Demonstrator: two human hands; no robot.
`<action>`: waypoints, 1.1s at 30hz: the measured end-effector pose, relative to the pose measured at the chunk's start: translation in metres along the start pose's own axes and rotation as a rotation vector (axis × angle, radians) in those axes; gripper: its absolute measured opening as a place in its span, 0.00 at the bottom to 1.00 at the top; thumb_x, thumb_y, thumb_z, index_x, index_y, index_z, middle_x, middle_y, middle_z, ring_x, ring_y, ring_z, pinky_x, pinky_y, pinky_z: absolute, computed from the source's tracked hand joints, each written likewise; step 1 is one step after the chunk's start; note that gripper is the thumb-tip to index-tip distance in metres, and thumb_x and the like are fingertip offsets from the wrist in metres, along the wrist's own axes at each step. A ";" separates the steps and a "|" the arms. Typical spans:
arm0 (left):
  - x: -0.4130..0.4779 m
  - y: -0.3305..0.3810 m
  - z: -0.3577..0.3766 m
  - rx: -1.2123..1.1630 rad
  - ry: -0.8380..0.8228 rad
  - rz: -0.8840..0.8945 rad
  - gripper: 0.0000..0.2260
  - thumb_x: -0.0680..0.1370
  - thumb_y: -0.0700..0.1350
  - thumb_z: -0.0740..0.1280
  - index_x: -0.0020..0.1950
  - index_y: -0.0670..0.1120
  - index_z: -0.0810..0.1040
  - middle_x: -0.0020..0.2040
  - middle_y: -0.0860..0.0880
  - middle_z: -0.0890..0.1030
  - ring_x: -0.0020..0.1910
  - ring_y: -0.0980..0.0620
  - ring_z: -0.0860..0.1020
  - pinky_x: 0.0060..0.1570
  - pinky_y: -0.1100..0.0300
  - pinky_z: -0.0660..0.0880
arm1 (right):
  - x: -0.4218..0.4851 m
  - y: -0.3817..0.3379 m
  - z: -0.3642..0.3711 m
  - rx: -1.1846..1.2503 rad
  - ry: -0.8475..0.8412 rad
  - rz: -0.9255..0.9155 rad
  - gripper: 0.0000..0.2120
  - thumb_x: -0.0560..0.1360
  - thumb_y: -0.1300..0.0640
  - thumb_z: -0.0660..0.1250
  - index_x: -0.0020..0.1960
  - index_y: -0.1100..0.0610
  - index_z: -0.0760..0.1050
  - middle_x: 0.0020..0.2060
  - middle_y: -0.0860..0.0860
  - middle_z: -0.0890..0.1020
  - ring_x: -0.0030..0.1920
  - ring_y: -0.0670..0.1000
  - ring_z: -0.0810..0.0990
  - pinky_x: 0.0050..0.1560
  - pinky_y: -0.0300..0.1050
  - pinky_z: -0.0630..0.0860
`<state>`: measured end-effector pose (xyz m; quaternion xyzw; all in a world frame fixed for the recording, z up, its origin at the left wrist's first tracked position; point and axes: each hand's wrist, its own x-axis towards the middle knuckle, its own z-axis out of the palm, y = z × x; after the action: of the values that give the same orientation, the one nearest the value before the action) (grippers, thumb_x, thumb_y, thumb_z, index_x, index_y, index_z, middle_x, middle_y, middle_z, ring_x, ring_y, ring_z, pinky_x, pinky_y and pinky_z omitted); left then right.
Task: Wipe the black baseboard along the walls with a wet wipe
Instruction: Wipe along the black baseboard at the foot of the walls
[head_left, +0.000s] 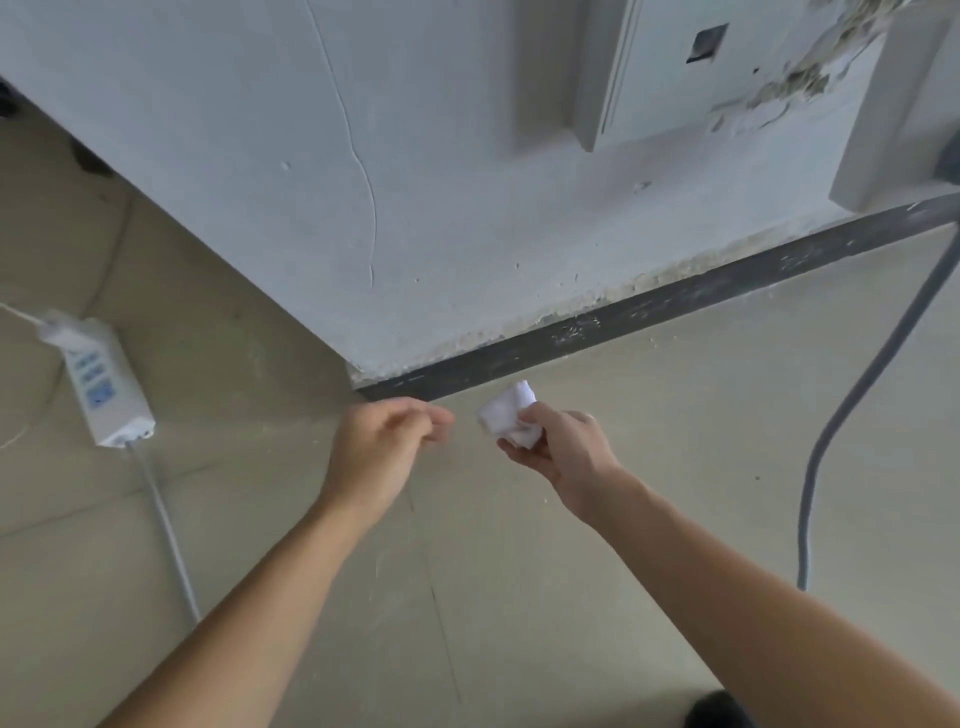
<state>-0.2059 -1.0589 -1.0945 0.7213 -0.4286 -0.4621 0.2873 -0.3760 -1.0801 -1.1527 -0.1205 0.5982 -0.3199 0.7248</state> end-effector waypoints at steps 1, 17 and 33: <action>0.004 -0.006 -0.016 -0.018 0.203 0.000 0.11 0.73 0.37 0.63 0.37 0.48 0.82 0.35 0.52 0.84 0.43 0.48 0.82 0.43 0.56 0.74 | 0.004 0.003 0.005 0.027 -0.020 0.027 0.06 0.75 0.66 0.62 0.45 0.69 0.74 0.41 0.60 0.76 0.39 0.58 0.78 0.54 0.49 0.80; 0.037 0.007 -0.060 0.582 0.061 0.078 0.16 0.80 0.50 0.59 0.37 0.41 0.73 0.29 0.48 0.61 0.31 0.49 0.60 0.33 0.56 0.58 | 0.031 0.050 0.118 0.205 -0.187 0.176 0.14 0.76 0.65 0.60 0.34 0.59 0.78 0.35 0.55 0.76 0.43 0.53 0.75 0.53 0.42 0.80; 0.029 0.031 -0.055 0.577 0.066 -0.066 0.20 0.79 0.55 0.55 0.38 0.39 0.61 0.34 0.46 0.59 0.35 0.48 0.58 0.36 0.54 0.58 | 0.024 0.038 0.073 0.490 -0.248 0.304 0.11 0.74 0.62 0.55 0.48 0.65 0.75 0.33 0.58 0.80 0.30 0.52 0.80 0.31 0.38 0.78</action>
<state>-0.1611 -1.0984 -1.0590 0.8014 -0.5089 -0.3066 0.0690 -0.2933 -1.0805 -1.1739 0.1105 0.4214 -0.3252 0.8393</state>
